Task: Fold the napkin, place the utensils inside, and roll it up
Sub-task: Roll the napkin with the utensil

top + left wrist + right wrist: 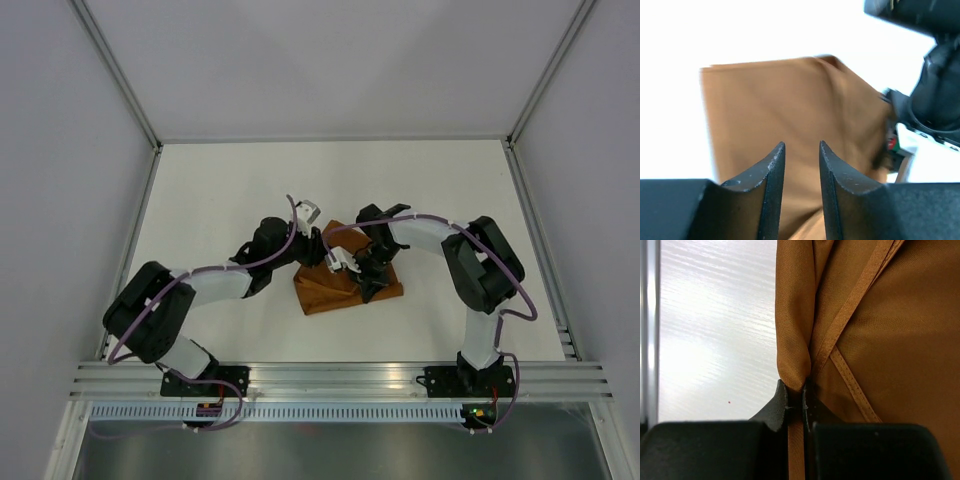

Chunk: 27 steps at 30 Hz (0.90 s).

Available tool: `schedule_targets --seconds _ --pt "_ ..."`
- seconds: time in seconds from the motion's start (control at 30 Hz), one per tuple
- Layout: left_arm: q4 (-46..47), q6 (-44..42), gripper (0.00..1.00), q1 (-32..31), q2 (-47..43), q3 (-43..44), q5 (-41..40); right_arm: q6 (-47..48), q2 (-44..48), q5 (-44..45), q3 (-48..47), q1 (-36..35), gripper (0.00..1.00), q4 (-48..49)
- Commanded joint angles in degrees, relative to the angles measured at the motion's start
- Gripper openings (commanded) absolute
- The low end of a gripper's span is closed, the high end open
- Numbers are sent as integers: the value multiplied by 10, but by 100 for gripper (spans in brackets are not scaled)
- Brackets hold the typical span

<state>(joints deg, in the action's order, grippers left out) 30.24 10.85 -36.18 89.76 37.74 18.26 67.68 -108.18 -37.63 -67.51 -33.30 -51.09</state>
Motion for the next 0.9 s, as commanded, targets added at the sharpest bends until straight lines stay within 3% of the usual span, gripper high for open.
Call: schedule_targets --seconds 0.0,0.2,0.4,0.6,0.87 --pt "48 -14 39 9 -81 -38 -164 26 -79 11 -30 7 0 -113" --pt "74 -48 40 8 -233 -116 -254 7 -172 6 -124 20 0 -169" --pt "60 -108 40 -23 -317 -162 -261 -8 -236 -2 -187 38 1 -190" --pt "77 -255 39 -170 -269 -169 -327 -26 -266 0 -226 41 0 -204" --pt "57 -319 41 -252 -118 -114 -280 -37 -273 4 -231 45 0 -200"
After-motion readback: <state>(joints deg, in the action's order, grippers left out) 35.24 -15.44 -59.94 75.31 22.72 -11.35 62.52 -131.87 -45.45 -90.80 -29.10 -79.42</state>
